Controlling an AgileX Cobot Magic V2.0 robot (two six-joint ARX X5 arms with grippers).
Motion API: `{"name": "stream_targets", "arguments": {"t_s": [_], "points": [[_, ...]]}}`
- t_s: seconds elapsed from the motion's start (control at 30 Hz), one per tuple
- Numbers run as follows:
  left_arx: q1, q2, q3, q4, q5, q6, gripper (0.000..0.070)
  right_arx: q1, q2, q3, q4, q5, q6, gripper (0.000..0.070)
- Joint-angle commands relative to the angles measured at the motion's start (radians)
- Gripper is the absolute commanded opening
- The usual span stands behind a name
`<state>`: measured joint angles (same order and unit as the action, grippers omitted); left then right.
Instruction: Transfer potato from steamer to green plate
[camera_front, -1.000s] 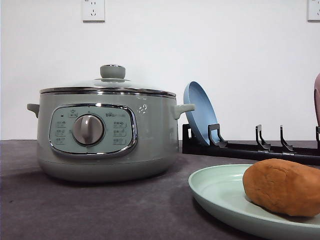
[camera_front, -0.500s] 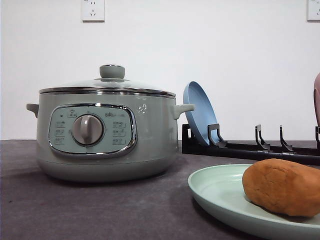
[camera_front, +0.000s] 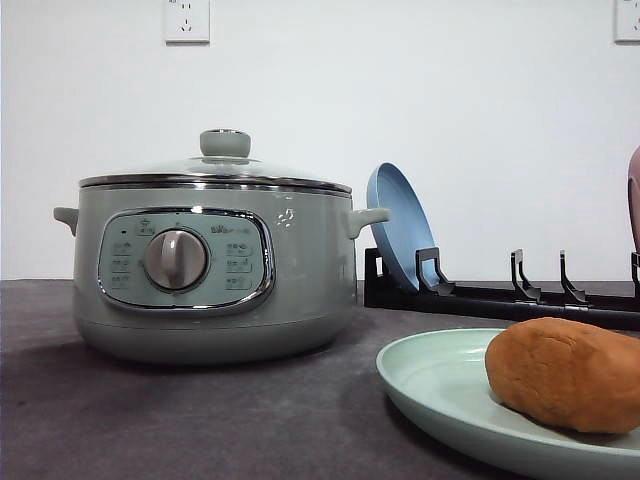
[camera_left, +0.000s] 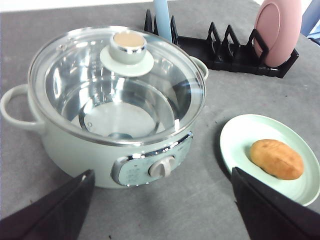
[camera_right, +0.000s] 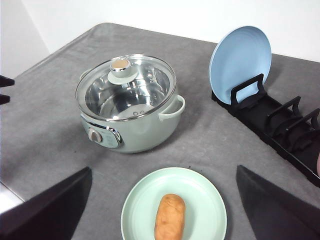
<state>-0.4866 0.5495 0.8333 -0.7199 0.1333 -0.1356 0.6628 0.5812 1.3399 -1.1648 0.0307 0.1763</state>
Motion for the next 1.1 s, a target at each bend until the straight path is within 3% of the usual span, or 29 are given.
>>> {"name": "stream_targets", "arguments": {"t_s": [0.0,0.17,0.47,0.5,0.53,0.57,0.6,0.63,1.07], "points": [[-0.004,-0.002,0.013,0.012,0.002,-0.012,0.0556,0.009,0.005,0.015,0.001,0.005,-0.030,0.0584],[-0.004,-0.008,0.014,0.017,0.002,-0.012,0.0556,0.009,0.005,0.009,-0.039,0.049,-0.039,0.0584],[-0.004,-0.008,0.014,0.062,0.003,-0.012,0.0541,0.009,0.005,-0.075,-0.042,0.048,-0.028,0.0583],[-0.004,-0.008,0.014,0.061,0.003,-0.012,0.0458,0.009,0.005,-0.085,-0.040,0.046,-0.027,0.0541],[-0.004,-0.008,0.014,0.060,0.004,-0.012,0.0309,0.009,0.005,-0.094,-0.040,0.044,-0.027,0.0439],[-0.004,-0.008,0.014,0.055,0.006,-0.012,0.0068,0.009,0.005,-0.103,-0.040,0.044,-0.027,0.0227],[-0.004,-0.008,0.014,0.054,0.006,-0.013,0.0004,0.009,0.005,-0.111,-0.040,0.045,-0.028,0.0084],[-0.004,-0.008,0.014,0.055,0.006,-0.015,0.0006,0.009,0.005,-0.117,-0.039,0.047,-0.029,0.0003],[-0.005,-0.008,0.014,0.057,0.006,-0.026,0.0000,0.009,0.005,-0.122,0.019,0.049,-0.027,0.0016]]}}
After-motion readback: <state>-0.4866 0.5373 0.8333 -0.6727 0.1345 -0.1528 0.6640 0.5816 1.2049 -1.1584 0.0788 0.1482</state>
